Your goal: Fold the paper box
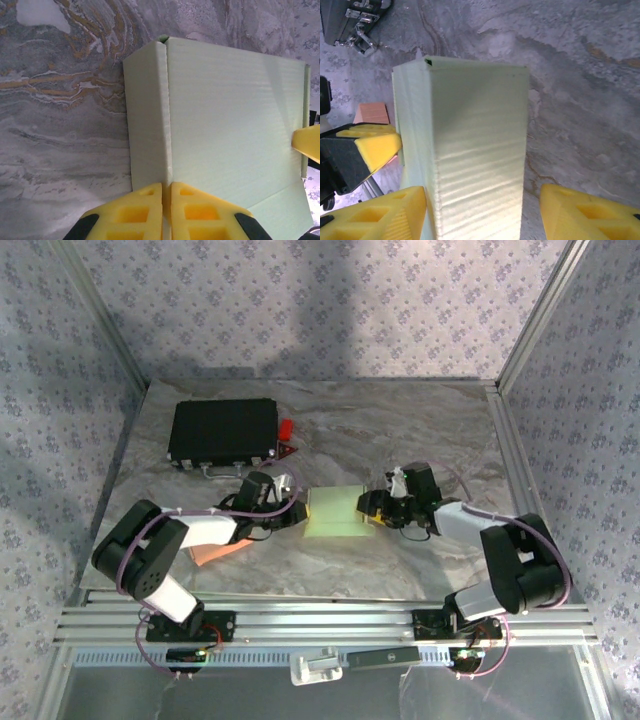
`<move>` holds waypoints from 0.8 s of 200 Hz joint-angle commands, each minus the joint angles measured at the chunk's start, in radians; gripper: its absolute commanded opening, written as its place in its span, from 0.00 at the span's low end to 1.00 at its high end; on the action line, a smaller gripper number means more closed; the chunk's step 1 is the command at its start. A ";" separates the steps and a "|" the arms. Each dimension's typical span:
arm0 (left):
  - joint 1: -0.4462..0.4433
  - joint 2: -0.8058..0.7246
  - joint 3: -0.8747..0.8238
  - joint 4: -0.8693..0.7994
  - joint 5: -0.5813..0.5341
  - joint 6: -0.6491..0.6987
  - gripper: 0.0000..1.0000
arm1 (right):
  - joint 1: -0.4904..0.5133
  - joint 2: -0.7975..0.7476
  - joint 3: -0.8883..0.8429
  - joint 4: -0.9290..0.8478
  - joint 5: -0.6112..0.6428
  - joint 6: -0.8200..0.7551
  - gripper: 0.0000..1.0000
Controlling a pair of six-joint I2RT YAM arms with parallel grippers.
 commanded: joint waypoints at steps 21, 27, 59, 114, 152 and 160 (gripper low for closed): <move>0.011 0.041 -0.022 -0.027 -0.008 0.008 0.09 | 0.016 0.088 -0.013 0.129 -0.071 0.047 0.63; 0.011 0.041 -0.020 -0.027 -0.008 0.008 0.09 | 0.021 0.102 -0.014 0.148 -0.074 0.061 0.62; 0.014 0.016 -0.014 -0.032 -0.007 -0.002 0.15 | 0.037 0.127 -0.019 0.232 -0.071 0.141 0.59; -0.032 -0.271 0.047 -0.268 -0.203 0.205 0.63 | 0.033 0.129 0.023 0.197 -0.071 0.352 0.43; -0.216 -0.357 0.211 -0.524 -0.390 0.671 0.69 | 0.017 0.140 0.102 0.020 -0.091 0.368 0.43; -0.259 -0.349 0.244 -0.577 -0.449 0.760 0.70 | 0.007 0.150 0.110 0.005 -0.105 0.378 0.43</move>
